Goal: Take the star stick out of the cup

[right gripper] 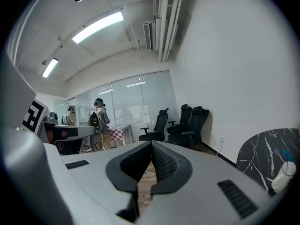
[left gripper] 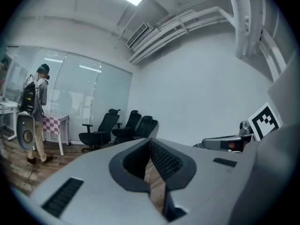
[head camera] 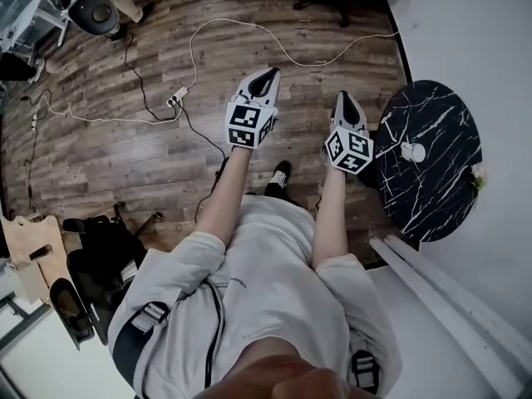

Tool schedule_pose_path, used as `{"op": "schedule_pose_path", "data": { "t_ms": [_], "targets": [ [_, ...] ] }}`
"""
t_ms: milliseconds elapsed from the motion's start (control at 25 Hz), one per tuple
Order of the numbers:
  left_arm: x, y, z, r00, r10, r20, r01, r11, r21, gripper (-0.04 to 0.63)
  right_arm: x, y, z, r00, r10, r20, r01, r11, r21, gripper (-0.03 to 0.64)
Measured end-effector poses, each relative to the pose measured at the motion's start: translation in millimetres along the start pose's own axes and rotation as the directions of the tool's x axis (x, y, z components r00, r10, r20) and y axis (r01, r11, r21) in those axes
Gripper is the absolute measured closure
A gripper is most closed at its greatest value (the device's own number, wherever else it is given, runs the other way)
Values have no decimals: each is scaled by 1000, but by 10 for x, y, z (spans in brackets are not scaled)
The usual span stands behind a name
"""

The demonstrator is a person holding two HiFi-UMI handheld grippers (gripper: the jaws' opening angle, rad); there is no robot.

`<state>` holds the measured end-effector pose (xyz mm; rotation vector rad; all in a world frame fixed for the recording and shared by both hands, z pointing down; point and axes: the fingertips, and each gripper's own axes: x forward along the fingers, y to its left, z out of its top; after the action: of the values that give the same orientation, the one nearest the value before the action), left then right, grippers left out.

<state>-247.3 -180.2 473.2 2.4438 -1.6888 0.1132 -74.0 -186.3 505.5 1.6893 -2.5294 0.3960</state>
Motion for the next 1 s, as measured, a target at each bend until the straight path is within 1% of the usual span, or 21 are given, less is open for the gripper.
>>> {"op": "schedule_pose_path", "data": {
  "t_ms": [160, 360, 520, 680, 800, 880, 1000],
  "targets": [
    [187, 61, 34, 1000, 12, -6, -12, 1000, -13, 572, 247, -73, 12, 1000, -4, -21, 4, 1000, 0, 581],
    [439, 64, 93, 1000, 26, -9, -26, 1000, -3, 572, 436, -190, 67, 1000, 2, -27, -2, 1000, 4, 582],
    [585, 22, 132, 1000, 13, -16, -13, 1000, 7, 572, 479, -351, 70, 999, -38, -28, 38, 999, 23, 581],
    [805, 80, 95, 999, -1, -36, 2, 1000, 15, 572, 593, -509, -48, 996, -76, -54, 78, 996, 41, 582],
    [960, 85, 72, 998, -47, -39, 48, 998, 28, 572, 695, -570, -127, 994, -86, -73, 90, 994, 62, 581],
    [1101, 76, 141, 996, -88, -26, 89, 995, 41, 572, 800, -622, -80, 992, -104, -66, 108, 991, 72, 581],
    [1276, 83, 163, 994, -107, -37, 109, 993, 55, 572, 905, -670, -59, 991, -119, -67, 124, 990, 67, 581]
  ]
}}
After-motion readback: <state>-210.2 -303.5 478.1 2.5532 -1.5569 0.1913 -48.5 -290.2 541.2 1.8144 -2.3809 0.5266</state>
